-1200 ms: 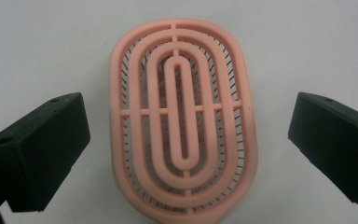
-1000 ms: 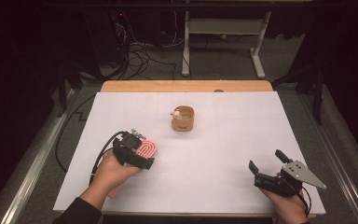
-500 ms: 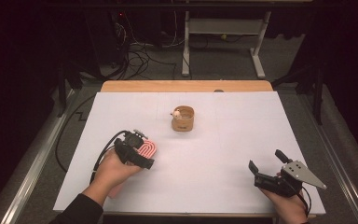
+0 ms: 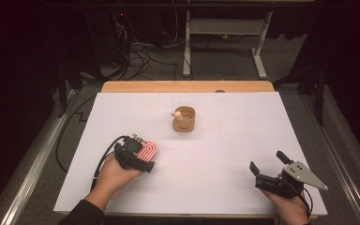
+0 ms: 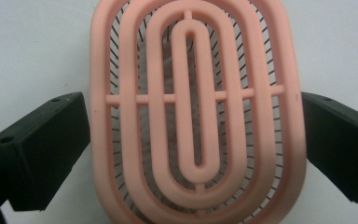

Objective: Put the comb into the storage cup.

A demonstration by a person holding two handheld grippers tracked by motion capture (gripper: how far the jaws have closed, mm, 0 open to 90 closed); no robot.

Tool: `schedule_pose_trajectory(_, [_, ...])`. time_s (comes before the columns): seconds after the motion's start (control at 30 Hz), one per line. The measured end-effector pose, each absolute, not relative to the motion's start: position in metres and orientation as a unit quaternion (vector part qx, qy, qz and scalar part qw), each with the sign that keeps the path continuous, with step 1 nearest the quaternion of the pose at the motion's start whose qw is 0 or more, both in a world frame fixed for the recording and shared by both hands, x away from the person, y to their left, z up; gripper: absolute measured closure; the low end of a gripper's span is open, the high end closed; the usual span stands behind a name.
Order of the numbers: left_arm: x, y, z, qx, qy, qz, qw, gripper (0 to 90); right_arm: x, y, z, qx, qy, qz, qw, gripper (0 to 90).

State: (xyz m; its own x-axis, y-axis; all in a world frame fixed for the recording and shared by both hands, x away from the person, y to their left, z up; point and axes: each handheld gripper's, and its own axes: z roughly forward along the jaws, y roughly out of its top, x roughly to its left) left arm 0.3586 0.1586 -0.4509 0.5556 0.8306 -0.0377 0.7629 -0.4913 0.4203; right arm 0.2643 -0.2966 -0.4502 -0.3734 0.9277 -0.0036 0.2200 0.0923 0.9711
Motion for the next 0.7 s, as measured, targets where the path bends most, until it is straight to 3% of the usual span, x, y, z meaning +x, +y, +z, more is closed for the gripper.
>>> schedule_pose_trajectory(0.6, [0.3578, 0.1608, -0.4503, 0.855, 0.466, 0.090, 0.208, 6.3, 0.2635, -0.2977, -0.4501, 0.443, 0.650, 0.511, 0.347, 0.2])
schedule_pose_trajectory(0.7, [0.3572, 0.1620, -0.4489, 0.855, 0.463, 0.091, 0.214, 12.9, 0.2636, -0.2980, -0.4496, 0.442, 0.650, 0.511, 0.348, 0.2])
